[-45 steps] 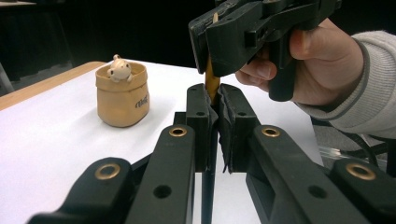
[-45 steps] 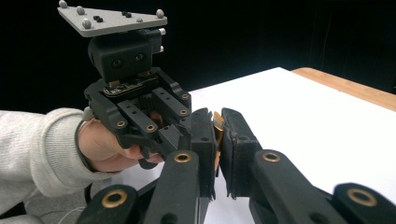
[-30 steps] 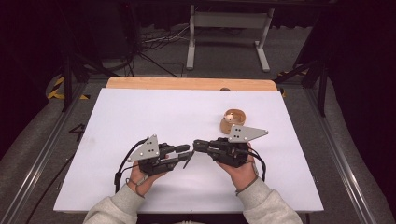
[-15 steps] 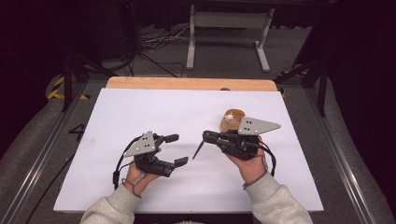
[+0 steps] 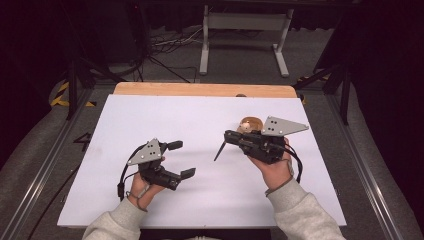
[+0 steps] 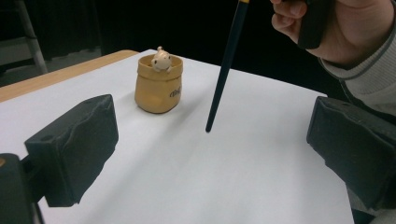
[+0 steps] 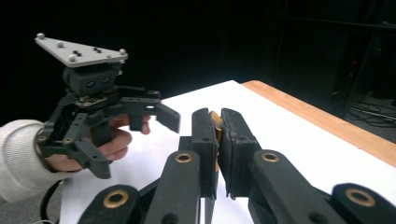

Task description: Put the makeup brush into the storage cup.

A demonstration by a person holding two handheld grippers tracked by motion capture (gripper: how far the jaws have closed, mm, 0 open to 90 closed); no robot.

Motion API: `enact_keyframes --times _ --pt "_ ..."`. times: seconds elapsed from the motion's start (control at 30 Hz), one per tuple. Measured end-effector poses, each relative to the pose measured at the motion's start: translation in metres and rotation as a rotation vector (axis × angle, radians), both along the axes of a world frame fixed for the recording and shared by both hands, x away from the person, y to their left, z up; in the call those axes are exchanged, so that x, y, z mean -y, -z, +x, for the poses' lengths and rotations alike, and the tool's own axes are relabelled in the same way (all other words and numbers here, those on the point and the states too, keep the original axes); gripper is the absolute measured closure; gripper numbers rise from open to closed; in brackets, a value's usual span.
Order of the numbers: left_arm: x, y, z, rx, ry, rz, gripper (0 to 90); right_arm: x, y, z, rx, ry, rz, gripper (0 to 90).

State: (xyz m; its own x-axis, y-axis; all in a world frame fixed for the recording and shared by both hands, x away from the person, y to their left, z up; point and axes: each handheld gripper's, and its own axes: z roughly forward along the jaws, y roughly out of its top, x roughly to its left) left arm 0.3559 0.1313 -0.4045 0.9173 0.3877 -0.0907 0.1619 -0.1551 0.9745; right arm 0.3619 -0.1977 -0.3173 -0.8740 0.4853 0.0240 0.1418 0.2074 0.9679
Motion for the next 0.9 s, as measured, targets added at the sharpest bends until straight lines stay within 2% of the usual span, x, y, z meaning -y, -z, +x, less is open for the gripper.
enact_keyframes --times 0.17,0.33,0.57,0.9 --pt "-0.006 0.001 0.001 -0.004 -0.018 -0.01 2.4 0.005 -0.005 0.005 0.005 0.035 -0.012 84.9" --pt "-0.012 0.002 0.001 -0.012 -0.032 0.011 1.9 0.011 -0.011 0.011 0.009 0.067 -0.024 84.9" --pt "-0.017 0.002 0.0 -0.021 -0.043 0.021 1.1 0.016 -0.018 0.018 0.01 0.097 -0.021 84.9" --pt "-0.031 0.004 -0.004 -0.024 -0.07 0.014 0.8 0.021 -0.028 0.027 0.009 0.137 -0.019 84.9"
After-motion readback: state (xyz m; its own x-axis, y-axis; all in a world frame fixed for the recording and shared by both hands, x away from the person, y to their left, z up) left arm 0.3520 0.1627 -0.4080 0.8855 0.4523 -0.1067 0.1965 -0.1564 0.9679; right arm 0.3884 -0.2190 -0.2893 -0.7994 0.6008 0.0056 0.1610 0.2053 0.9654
